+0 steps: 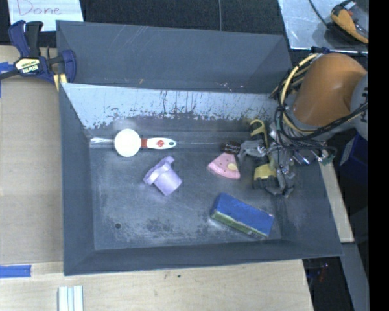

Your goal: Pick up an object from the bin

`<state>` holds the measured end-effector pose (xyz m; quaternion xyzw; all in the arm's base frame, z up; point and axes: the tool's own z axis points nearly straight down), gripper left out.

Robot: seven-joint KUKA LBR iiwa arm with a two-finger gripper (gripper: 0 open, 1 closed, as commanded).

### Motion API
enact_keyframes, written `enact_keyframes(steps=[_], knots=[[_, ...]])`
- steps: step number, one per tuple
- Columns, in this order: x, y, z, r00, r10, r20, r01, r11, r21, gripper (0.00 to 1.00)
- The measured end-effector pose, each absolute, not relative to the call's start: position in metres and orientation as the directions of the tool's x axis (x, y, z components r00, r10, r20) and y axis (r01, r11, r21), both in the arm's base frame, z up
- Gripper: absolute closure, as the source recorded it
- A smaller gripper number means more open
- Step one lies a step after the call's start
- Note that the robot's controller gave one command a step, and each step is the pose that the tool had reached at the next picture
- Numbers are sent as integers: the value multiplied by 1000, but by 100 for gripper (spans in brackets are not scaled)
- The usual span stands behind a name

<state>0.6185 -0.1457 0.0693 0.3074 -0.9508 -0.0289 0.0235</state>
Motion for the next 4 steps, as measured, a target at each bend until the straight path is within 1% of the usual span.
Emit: enact_keyframes(steps=[1, 2, 3, 4], knots=[[621, -145, 69, -774, -632, 38, -627, 773, 95, 100], [621, -145, 69, -774, -631, 37, -626, 774, 95, 100], [619, -144, 87, -774, -632, 37, -626, 774, 97, 100], [622, -145, 115, -775, -631, 32, -627, 774, 89, 100]])
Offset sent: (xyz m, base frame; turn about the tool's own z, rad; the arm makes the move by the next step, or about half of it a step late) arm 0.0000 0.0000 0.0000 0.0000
